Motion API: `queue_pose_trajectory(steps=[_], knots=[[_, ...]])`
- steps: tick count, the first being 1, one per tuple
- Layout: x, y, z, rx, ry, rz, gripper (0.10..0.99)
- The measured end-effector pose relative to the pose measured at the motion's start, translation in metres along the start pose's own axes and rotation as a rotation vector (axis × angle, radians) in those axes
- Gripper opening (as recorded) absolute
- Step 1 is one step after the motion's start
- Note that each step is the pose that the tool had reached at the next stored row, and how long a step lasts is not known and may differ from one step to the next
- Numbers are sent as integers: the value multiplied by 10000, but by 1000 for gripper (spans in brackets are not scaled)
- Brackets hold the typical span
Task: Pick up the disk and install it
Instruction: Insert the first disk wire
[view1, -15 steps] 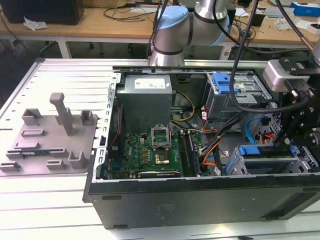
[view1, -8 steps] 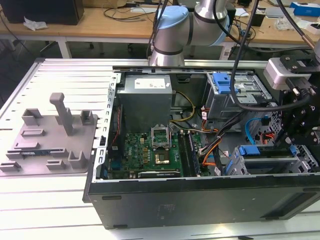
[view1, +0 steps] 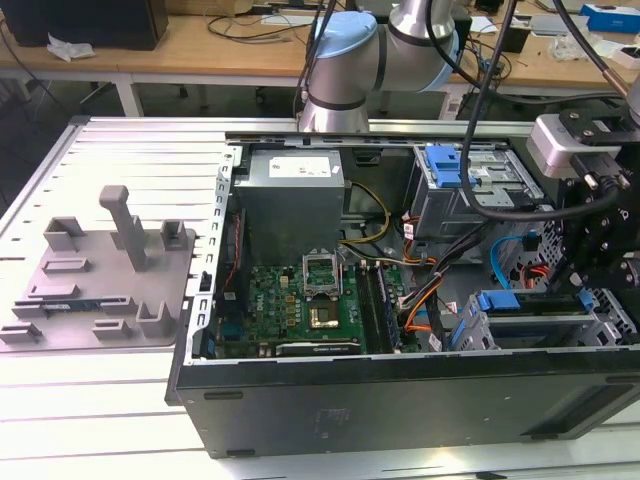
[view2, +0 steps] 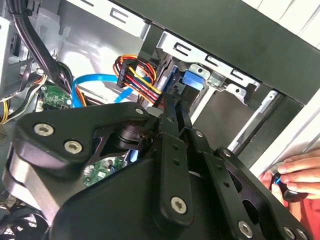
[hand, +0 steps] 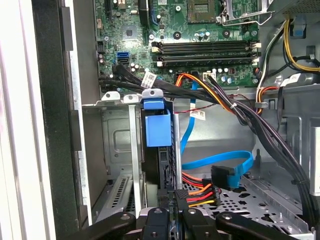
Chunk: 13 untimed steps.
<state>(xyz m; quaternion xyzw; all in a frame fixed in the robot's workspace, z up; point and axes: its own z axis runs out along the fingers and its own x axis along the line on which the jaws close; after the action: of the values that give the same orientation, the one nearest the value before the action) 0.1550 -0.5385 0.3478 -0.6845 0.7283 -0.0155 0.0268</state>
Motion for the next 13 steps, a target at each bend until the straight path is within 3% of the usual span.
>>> queue_pose_trajectory(steps=[13], knots=[[-11, -2, 13, 0, 0, 0, 169]])
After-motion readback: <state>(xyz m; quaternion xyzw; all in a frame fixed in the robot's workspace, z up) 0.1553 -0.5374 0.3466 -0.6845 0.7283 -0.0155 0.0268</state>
